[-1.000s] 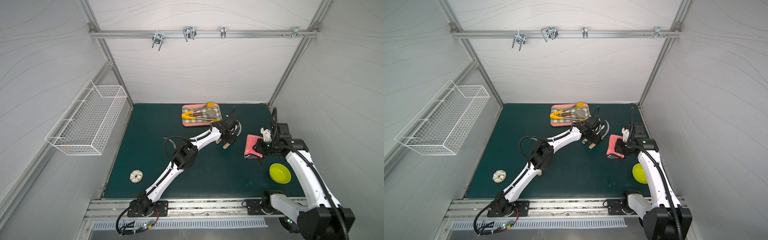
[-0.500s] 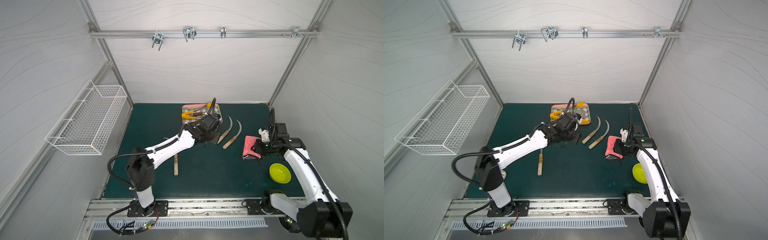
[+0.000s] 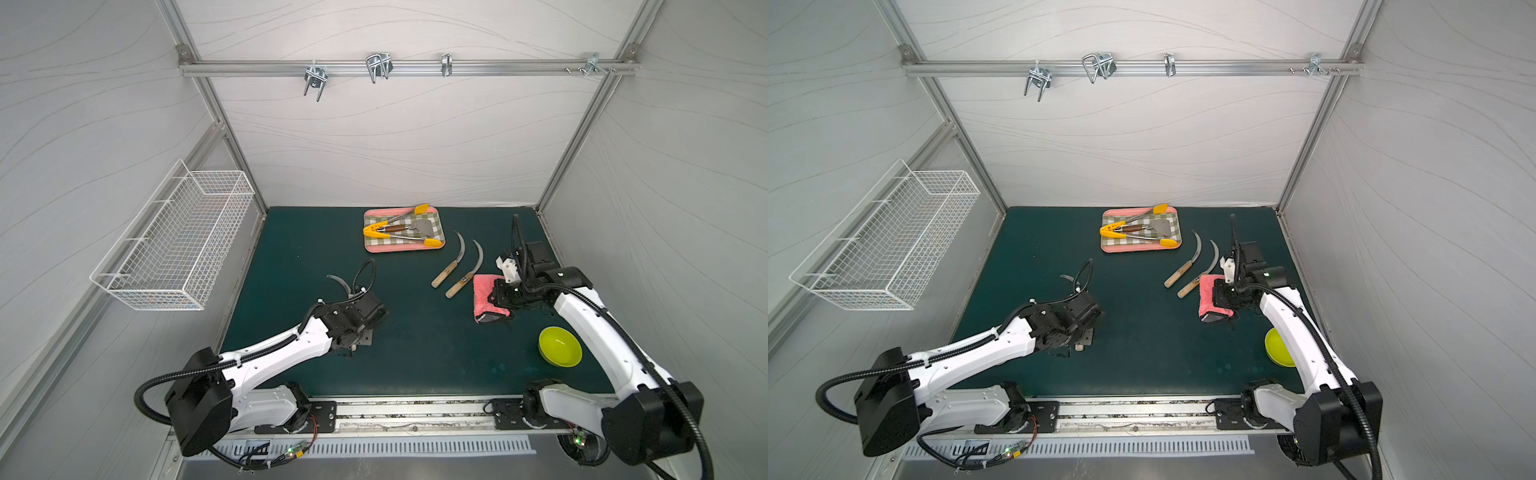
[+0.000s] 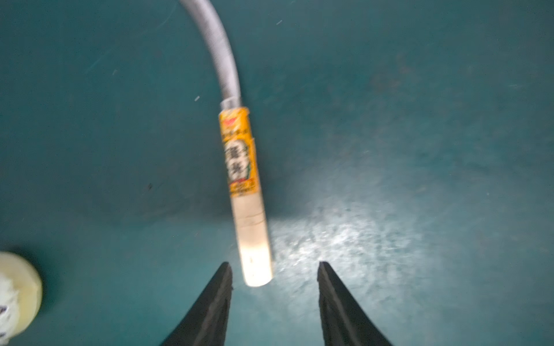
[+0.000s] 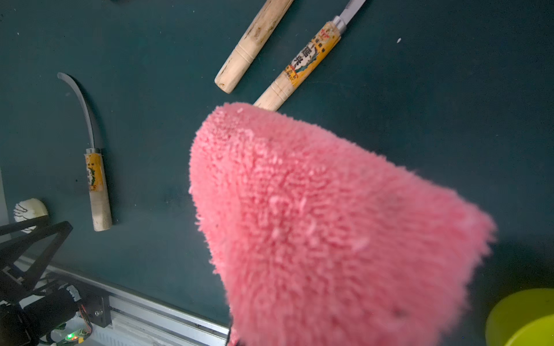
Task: Wipe small sickles with rags
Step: Pick up the small sickle from the center of the board.
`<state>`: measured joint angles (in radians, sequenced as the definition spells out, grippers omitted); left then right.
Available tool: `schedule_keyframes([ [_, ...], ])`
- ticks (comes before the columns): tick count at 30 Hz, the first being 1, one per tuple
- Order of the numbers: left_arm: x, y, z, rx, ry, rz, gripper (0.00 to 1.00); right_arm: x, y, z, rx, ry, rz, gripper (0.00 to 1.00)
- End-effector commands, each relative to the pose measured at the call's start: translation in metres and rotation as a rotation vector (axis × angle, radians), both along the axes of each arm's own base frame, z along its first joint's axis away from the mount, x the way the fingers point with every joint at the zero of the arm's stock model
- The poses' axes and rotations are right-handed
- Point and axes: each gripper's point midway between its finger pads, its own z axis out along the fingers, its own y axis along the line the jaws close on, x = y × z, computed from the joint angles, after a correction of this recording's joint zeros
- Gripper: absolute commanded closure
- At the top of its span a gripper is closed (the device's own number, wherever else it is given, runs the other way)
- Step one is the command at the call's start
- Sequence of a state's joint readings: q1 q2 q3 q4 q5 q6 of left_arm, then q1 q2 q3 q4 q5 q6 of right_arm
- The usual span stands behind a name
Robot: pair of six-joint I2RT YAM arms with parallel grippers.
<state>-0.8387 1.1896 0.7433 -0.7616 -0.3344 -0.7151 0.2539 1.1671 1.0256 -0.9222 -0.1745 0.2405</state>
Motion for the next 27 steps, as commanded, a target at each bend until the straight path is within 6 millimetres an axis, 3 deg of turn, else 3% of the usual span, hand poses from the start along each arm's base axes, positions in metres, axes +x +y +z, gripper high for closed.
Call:
schedule_keyframes([
  [1, -0.006, 0.018, -0.002, 0.017, -0.019, 0.11, 0.5, 0.0, 0.002, 0.006, -0.018, 0.001, 0.0, 0.92],
  [9, -0.012, 0.012, -0.034, -0.032, 0.019, 0.072, 0.47, 0.001, 0.011, 0.003, -0.03, 0.019, 0.019, 0.92],
  [20, 0.007, 0.002, -0.045, -0.072, 0.047, 0.042, 0.48, 0.006, 0.022, 0.001, -0.044, 0.02, 0.043, 0.92],
  [27, 0.003, 0.003, -0.059, -0.072, 0.094, 0.045, 0.53, 0.01, 0.025, -0.001, -0.046, 0.024, 0.044, 0.92],
])
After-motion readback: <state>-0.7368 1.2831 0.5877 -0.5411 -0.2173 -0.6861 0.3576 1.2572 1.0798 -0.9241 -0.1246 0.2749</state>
